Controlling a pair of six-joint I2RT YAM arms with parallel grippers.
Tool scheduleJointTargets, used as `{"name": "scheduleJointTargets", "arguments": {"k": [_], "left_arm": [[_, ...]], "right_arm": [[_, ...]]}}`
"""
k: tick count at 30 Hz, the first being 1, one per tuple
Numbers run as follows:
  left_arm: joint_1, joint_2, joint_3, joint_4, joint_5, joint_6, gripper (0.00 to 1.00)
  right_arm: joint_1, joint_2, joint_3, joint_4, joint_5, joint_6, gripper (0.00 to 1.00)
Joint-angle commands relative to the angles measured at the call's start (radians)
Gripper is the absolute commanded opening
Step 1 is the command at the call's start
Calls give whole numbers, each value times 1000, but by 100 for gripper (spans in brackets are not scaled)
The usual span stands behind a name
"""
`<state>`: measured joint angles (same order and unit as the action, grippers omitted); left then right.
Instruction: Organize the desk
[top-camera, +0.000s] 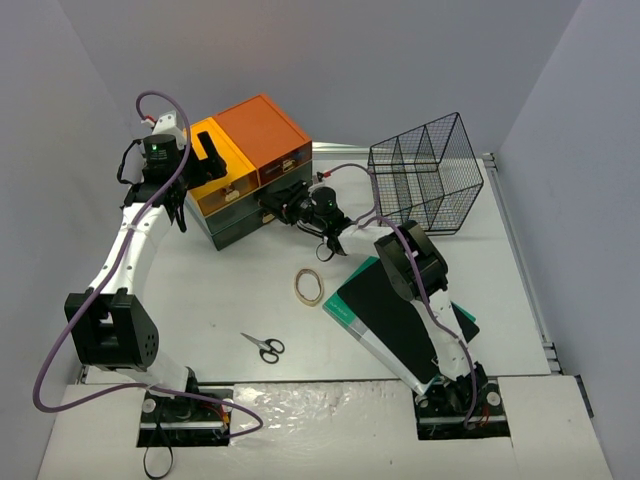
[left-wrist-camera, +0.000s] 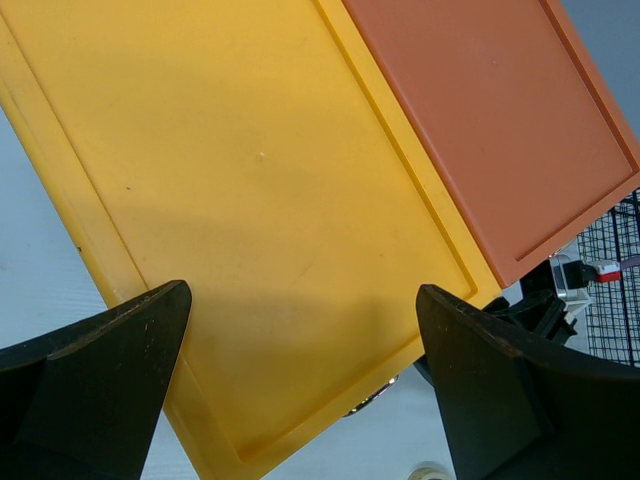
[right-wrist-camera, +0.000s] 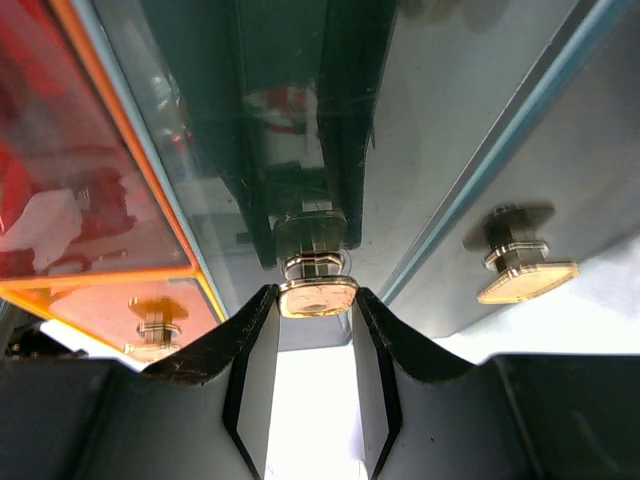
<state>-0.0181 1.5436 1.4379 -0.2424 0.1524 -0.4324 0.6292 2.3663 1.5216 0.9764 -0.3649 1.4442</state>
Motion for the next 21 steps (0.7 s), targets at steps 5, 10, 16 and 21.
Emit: {"name": "scheduleJointTargets", "arguments": {"k": [5,10,16,21], "left_arm": [[47,31,-19,-229,-96,-12,97],[48,37,-22,-218,-89,-20,97],[48,38,-24,-213,-88,-21,97],[48,40,-26,-211,-86,-22,97]], "right_arm": [[15,-190,-283,13,23,-86,0],[28,-285,-419,28,38,-111,0],[42,-359,-484,-32,53,-172,0],[51,-393,-497,-82,79,-213,0]]}}
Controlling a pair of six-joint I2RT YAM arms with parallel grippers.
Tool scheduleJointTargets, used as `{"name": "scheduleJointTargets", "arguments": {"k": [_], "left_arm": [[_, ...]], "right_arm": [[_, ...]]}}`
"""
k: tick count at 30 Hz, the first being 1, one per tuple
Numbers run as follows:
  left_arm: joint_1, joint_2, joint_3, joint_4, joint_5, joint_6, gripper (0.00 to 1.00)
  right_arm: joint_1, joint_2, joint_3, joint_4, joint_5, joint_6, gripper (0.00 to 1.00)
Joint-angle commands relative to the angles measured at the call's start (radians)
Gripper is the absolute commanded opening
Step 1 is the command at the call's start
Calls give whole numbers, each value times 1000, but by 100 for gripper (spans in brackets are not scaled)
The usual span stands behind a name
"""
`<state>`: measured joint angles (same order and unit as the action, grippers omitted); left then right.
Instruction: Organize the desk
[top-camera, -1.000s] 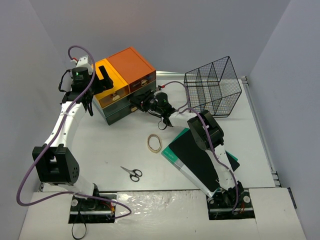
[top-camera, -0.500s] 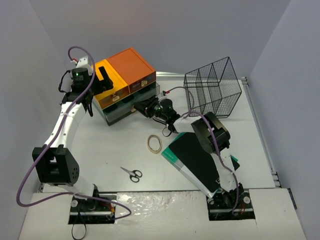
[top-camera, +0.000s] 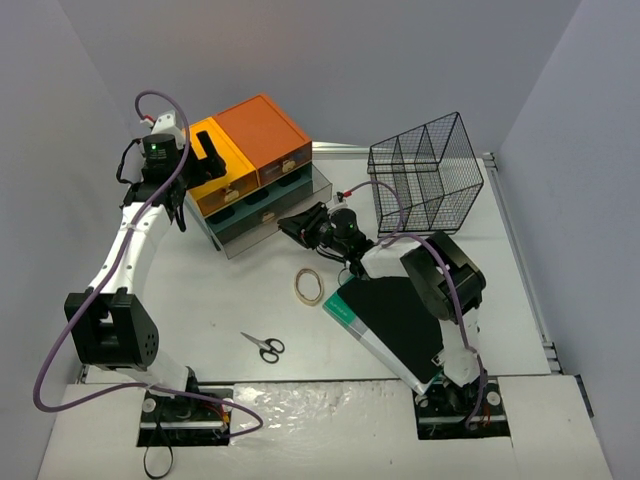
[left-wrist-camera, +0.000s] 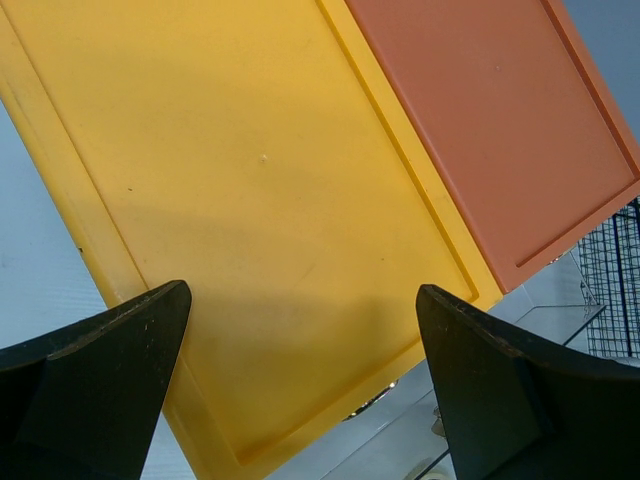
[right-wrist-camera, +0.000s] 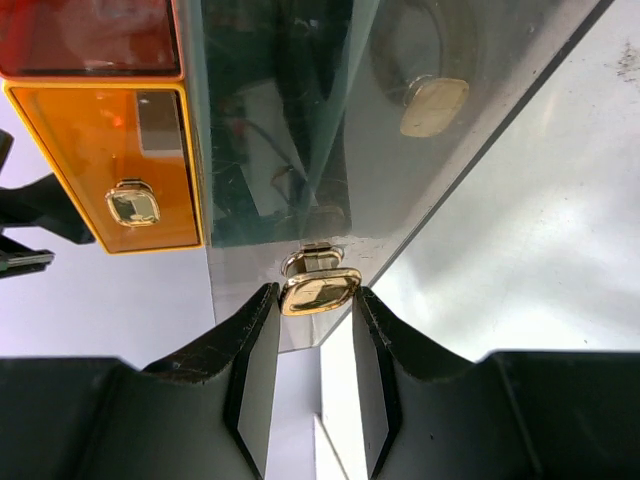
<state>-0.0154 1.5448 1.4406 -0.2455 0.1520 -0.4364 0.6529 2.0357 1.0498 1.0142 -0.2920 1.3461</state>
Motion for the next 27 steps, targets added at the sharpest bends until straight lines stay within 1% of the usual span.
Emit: {"name": "scheduleJointTargets", "arguments": {"k": [1,9,11,12,13,15,20,24,27], "left_arm": [[46,39,-30,-208,-86,-20,97],[45,37,-32,-207,-86,-16,97],[46,38,-32,-206,-83,-17,97],[45,38,-32,-206,-83,-18,97],[45,37,-32,-206,-83,-18,97],[45,37,-32,-206,-83,-16,97],[45,37,-31,-206,-81,-18,97],[45,35,-34,-203,-80,-21,97],[45,32,-37,-202,-83,-21,97]], "right_arm": [[29,-66,-27,-124,9,-120,0],[45,-96,-27,-185,34,-169,0],[49,-101,-23,-206,44,-182,1],[50,-105,-22,-209,51,-189,5],[52,-113,-22,-224,62,-200,10],[57,-140,-19,-272,84,-236,26],[71,-192,-14,-339,126,-294,48],[89,-229,2,-392,157,-352,53],[114,-269,42,-529,219,-421,54]]}}
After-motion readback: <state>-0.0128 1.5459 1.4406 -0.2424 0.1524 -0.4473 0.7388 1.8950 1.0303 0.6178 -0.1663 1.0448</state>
